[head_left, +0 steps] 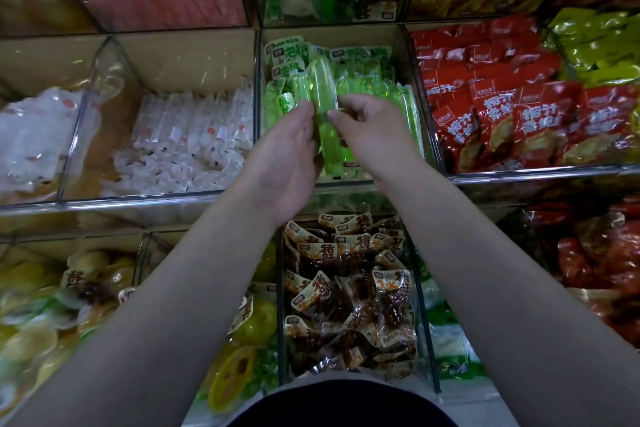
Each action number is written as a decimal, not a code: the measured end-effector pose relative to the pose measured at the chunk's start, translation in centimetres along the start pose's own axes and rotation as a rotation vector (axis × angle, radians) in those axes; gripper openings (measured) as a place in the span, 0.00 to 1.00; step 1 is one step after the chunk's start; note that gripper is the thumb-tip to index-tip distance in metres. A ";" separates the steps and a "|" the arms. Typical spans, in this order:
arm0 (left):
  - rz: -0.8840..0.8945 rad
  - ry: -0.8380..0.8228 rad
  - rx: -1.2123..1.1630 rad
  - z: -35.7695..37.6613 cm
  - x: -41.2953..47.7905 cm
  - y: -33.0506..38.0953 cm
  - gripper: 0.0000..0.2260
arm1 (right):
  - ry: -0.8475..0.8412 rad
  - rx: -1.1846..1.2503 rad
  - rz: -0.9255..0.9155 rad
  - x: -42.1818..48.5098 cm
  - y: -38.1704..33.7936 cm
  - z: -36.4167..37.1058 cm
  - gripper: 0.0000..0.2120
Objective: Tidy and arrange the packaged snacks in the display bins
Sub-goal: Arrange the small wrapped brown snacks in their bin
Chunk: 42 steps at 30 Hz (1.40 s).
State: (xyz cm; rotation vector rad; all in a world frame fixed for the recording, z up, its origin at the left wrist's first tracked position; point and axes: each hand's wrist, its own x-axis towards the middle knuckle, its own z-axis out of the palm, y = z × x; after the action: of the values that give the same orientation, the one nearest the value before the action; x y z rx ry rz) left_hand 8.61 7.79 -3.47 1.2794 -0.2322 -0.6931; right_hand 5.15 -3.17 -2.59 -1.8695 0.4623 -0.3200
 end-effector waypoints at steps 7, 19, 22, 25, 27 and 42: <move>0.012 -0.001 0.083 1.0 -0.3 -0.3 0.25 | 0.014 -0.146 0.005 0.1 1.8 0.6 0.20; 0.049 -0.035 -0.028 0.4 -2.0 -1.0 0.23 | 0.069 0.178 -0.104 -2.9 0.6 1.2 0.16; 0.084 -0.060 -0.090 -0.3 -3.2 -0.9 0.23 | 0.022 0.334 -0.073 -4.4 0.4 2.2 0.16; 0.089 -0.066 -0.114 -1.7 -4.7 -0.7 0.24 | 0.019 0.416 -0.057 -5.8 0.3 3.3 0.18; 0.102 -0.053 0.017 -2.8 -6.0 -0.5 0.28 | 0.023 0.447 -0.045 -6.7 0.3 4.2 0.19; -0.069 -0.078 -0.114 -14.4 -12.2 -3.0 0.24 | 0.068 0.520 0.128 -12.9 1.6 15.6 0.21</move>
State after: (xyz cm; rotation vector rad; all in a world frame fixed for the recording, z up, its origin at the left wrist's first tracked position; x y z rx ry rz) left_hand 5.68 26.15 -7.93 1.1567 -0.2098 -0.8055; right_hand 0.27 15.36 -9.26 -1.3213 0.4880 -0.3778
